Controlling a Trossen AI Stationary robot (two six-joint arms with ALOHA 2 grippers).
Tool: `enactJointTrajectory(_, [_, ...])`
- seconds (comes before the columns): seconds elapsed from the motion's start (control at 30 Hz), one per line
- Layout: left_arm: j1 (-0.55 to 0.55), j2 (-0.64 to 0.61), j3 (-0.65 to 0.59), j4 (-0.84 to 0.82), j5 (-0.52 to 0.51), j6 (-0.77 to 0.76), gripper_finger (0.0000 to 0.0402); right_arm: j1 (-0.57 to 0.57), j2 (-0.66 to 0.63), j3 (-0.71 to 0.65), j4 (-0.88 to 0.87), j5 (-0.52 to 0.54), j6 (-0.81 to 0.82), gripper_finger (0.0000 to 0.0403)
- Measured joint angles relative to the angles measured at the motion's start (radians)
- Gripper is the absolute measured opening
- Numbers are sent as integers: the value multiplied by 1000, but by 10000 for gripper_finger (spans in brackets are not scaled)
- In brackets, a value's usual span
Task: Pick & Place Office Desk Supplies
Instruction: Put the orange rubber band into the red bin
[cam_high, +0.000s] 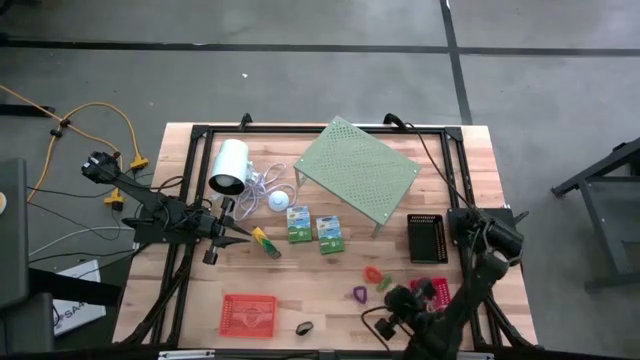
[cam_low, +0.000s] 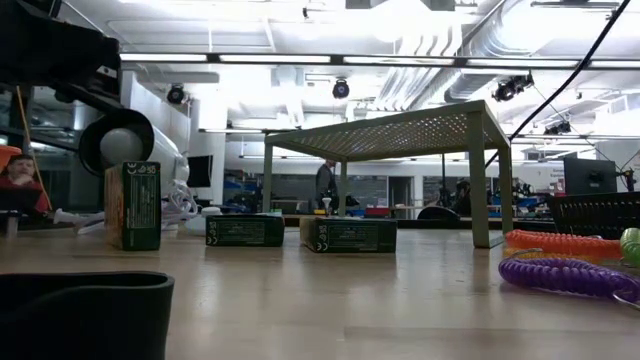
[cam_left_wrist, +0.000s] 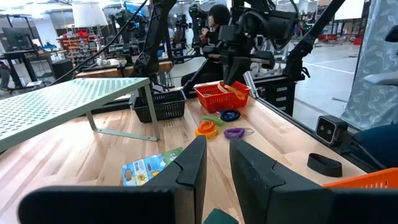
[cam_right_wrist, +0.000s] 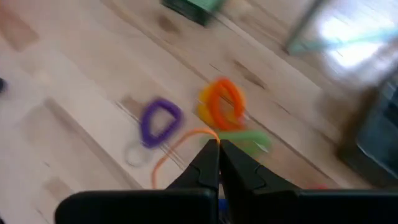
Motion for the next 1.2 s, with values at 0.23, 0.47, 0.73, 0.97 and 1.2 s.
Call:
enactJointTrajectory(0.23, [0, 0, 0, 0, 0, 0, 65, 77, 0, 0, -138, -134, 213, 2])
enactJointTrajectory(0.47, [0, 0, 0, 0, 0, 0, 65, 152, 0, 0, -139, -229, 348, 2])
enactJointTrajectory(0.73, [0, 0, 0, 0, 0, 0, 65, 223, 0, 0, -140, -364, 448, 2])
enactJointTrajectory(0.97, [0, 0, 0, 0, 0, 0, 65, 250, 1, 0, -140, -387, 479, 2])
enactJointTrajectory(1.2, [0, 0, 0, 0, 0, 0, 65, 248, 1, 0, -140, -385, 477, 2])
